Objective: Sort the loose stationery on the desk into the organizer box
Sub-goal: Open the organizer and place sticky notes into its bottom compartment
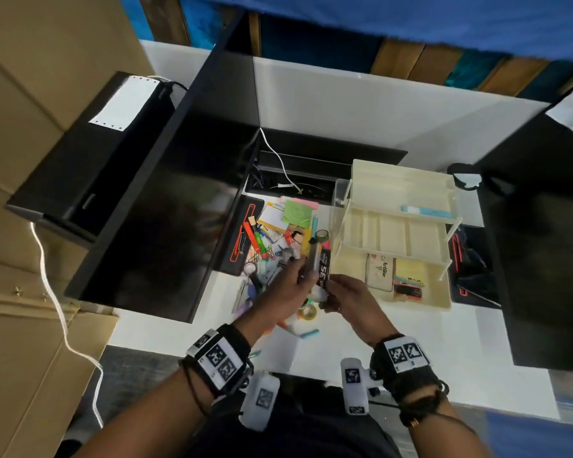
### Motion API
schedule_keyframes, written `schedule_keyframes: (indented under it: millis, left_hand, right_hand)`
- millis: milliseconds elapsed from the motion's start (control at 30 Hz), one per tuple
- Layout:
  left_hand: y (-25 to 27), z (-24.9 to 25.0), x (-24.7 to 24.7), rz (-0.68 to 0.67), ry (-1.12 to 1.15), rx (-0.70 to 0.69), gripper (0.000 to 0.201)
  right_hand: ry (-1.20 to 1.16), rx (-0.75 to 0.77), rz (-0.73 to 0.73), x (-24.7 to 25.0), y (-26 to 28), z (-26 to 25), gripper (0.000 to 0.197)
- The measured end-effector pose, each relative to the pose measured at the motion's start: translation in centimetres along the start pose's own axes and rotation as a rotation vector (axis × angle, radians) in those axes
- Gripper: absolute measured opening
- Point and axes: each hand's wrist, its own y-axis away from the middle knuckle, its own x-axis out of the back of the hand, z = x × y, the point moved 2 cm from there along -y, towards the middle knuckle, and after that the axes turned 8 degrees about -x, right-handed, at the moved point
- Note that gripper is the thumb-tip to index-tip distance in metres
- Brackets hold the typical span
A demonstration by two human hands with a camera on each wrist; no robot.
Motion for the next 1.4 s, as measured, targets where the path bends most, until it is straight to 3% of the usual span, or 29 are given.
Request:
schedule_keyframes:
  millis: [133,300,400,467,667,800,1000,1167,1400]
  left_hand:
    - [-0.6,0.2,-1.7,-0.167,0.145,0.007,0.030]
    - [-0.8,0.2,-2.8,-0.255,-0.055,-0.071,0.034]
    - [-0.8,-0.9,-1.7,-0.263,-0.130,-0.081,0.028]
    - [-0.9,-1.7,-0.6,-0.218,-0.154,-0.067,0.019]
    - [0.6,-3.9,3.6,-0.073,-0.284,-0.087,0.019]
    - [2.7,-5.7,4.7,-0.123,-0.379,-0.076,0.021]
    - [4.9,-7.8,3.3,-0.378,-0.785,-0.371,0.065]
    - [4.5,-9.1,1.9,-0.486,-1.167,-0.474,0.081]
    - [3.9,-9.2,1.0,-0.485,-1.284,-0.493,0.071]
  right_hand:
    - [-0.132,-0.047,0.114,2.5,0.7,0.0,0.026]
    - [-0.262,-0.131,0.265,5.9,0.1,1.7,0.022]
    - [-0.049,-0.131,0.356,7.6,-0.5,1.9,0.027]
    - [0.083,-0.091,0.374,8.0,-1.4,1.2,0.030]
    - [0.510,-0.021,0.409,7.2,-6.3,-0.6,0.039]
    - [0.684,-0.062,0.413,6.3,-9.3,0.2,0.016]
    - [0.788,-0.107,0.412,4.8,-10.5,0.9,0.072]
    - [0.797,-0.091,0.486,4.7,-11.0,1.1,0.051]
    - [0.810,-0.049,0.382,5.3,-11.4,1.1,0.030]
